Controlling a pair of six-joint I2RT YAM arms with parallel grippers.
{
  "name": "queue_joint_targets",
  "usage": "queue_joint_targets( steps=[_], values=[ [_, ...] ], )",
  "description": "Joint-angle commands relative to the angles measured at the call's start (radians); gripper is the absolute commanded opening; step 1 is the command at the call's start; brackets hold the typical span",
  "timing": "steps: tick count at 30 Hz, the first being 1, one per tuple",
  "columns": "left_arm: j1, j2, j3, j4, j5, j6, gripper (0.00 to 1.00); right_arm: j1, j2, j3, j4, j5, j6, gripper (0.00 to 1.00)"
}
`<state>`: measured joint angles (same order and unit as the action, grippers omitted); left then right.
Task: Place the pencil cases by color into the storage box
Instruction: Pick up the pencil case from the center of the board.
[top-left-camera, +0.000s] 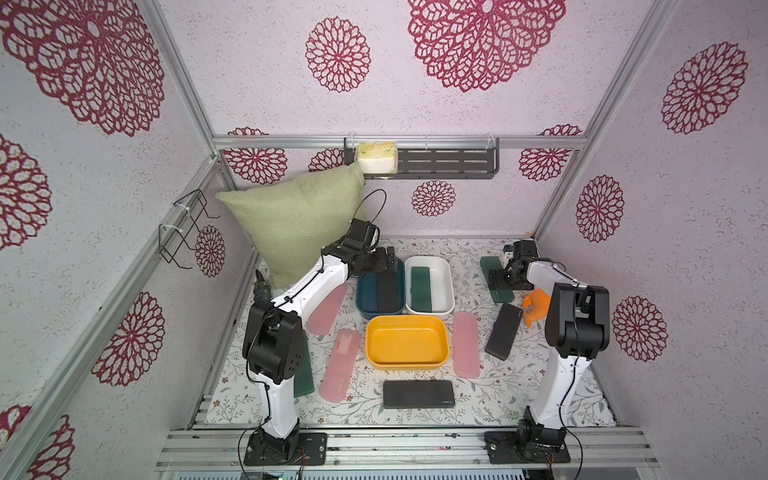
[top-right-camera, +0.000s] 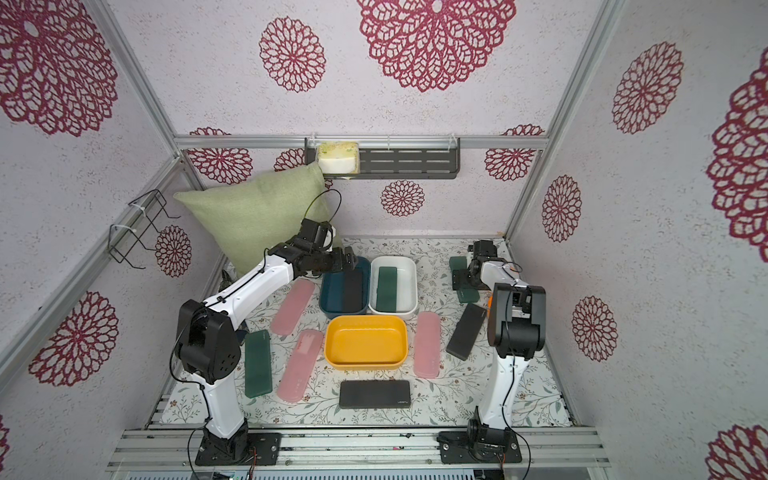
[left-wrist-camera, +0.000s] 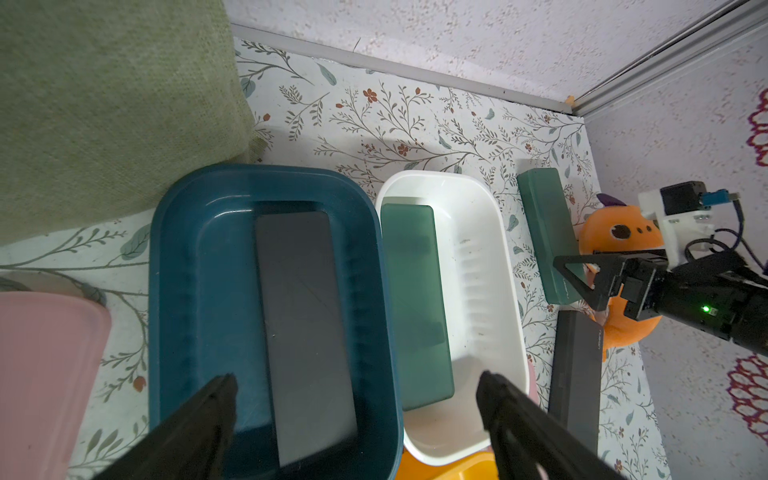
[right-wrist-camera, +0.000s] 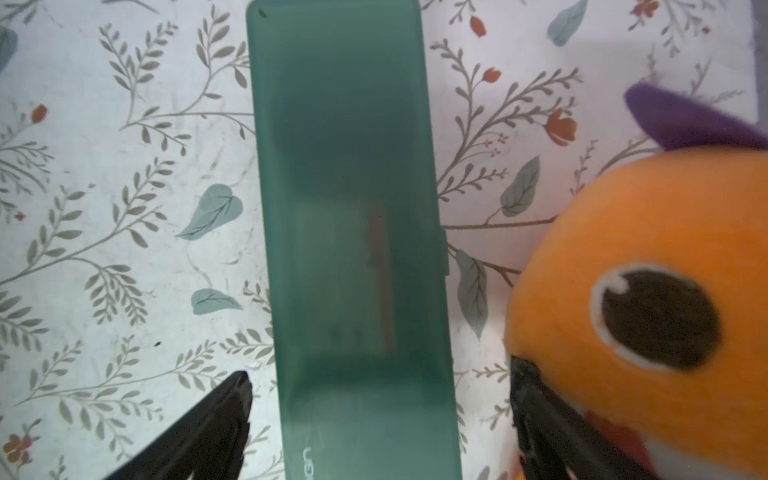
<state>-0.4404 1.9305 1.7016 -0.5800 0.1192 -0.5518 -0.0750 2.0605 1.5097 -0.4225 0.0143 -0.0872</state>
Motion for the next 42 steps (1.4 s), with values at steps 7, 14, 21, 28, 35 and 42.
queue_joint_targets(
  steps=[7, 14, 21, 28, 35, 42],
  values=[
    [0.002, -0.030, -0.010, 0.010, -0.019, -0.005, 0.97, -0.005, 0.048, 0.061, -0.021, -0.038, -0.003, 0.99],
    [0.001, -0.022, -0.003, 0.003, -0.020, -0.005, 0.97, -0.005, 0.090, 0.079, -0.021, -0.037, 0.005, 0.99],
    [0.002, -0.018, 0.001, 0.000, -0.020, -0.005, 0.97, -0.003, 0.111, 0.103, -0.022, -0.060, 0.024, 0.86],
    [0.002, -0.013, 0.004, -0.003, -0.020, -0.005, 0.97, 0.008, 0.130, 0.122, -0.039, -0.060, 0.030, 0.64],
    [0.002, -0.026, 0.001, -0.004, -0.031, 0.006, 0.97, 0.025, 0.086, 0.109, -0.022, -0.048, 0.036, 0.45],
    [0.022, -0.055, -0.018, -0.006, -0.048, 0.015, 0.97, 0.059, -0.029, 0.087, 0.018, -0.040, 0.060, 0.39]
  ],
)
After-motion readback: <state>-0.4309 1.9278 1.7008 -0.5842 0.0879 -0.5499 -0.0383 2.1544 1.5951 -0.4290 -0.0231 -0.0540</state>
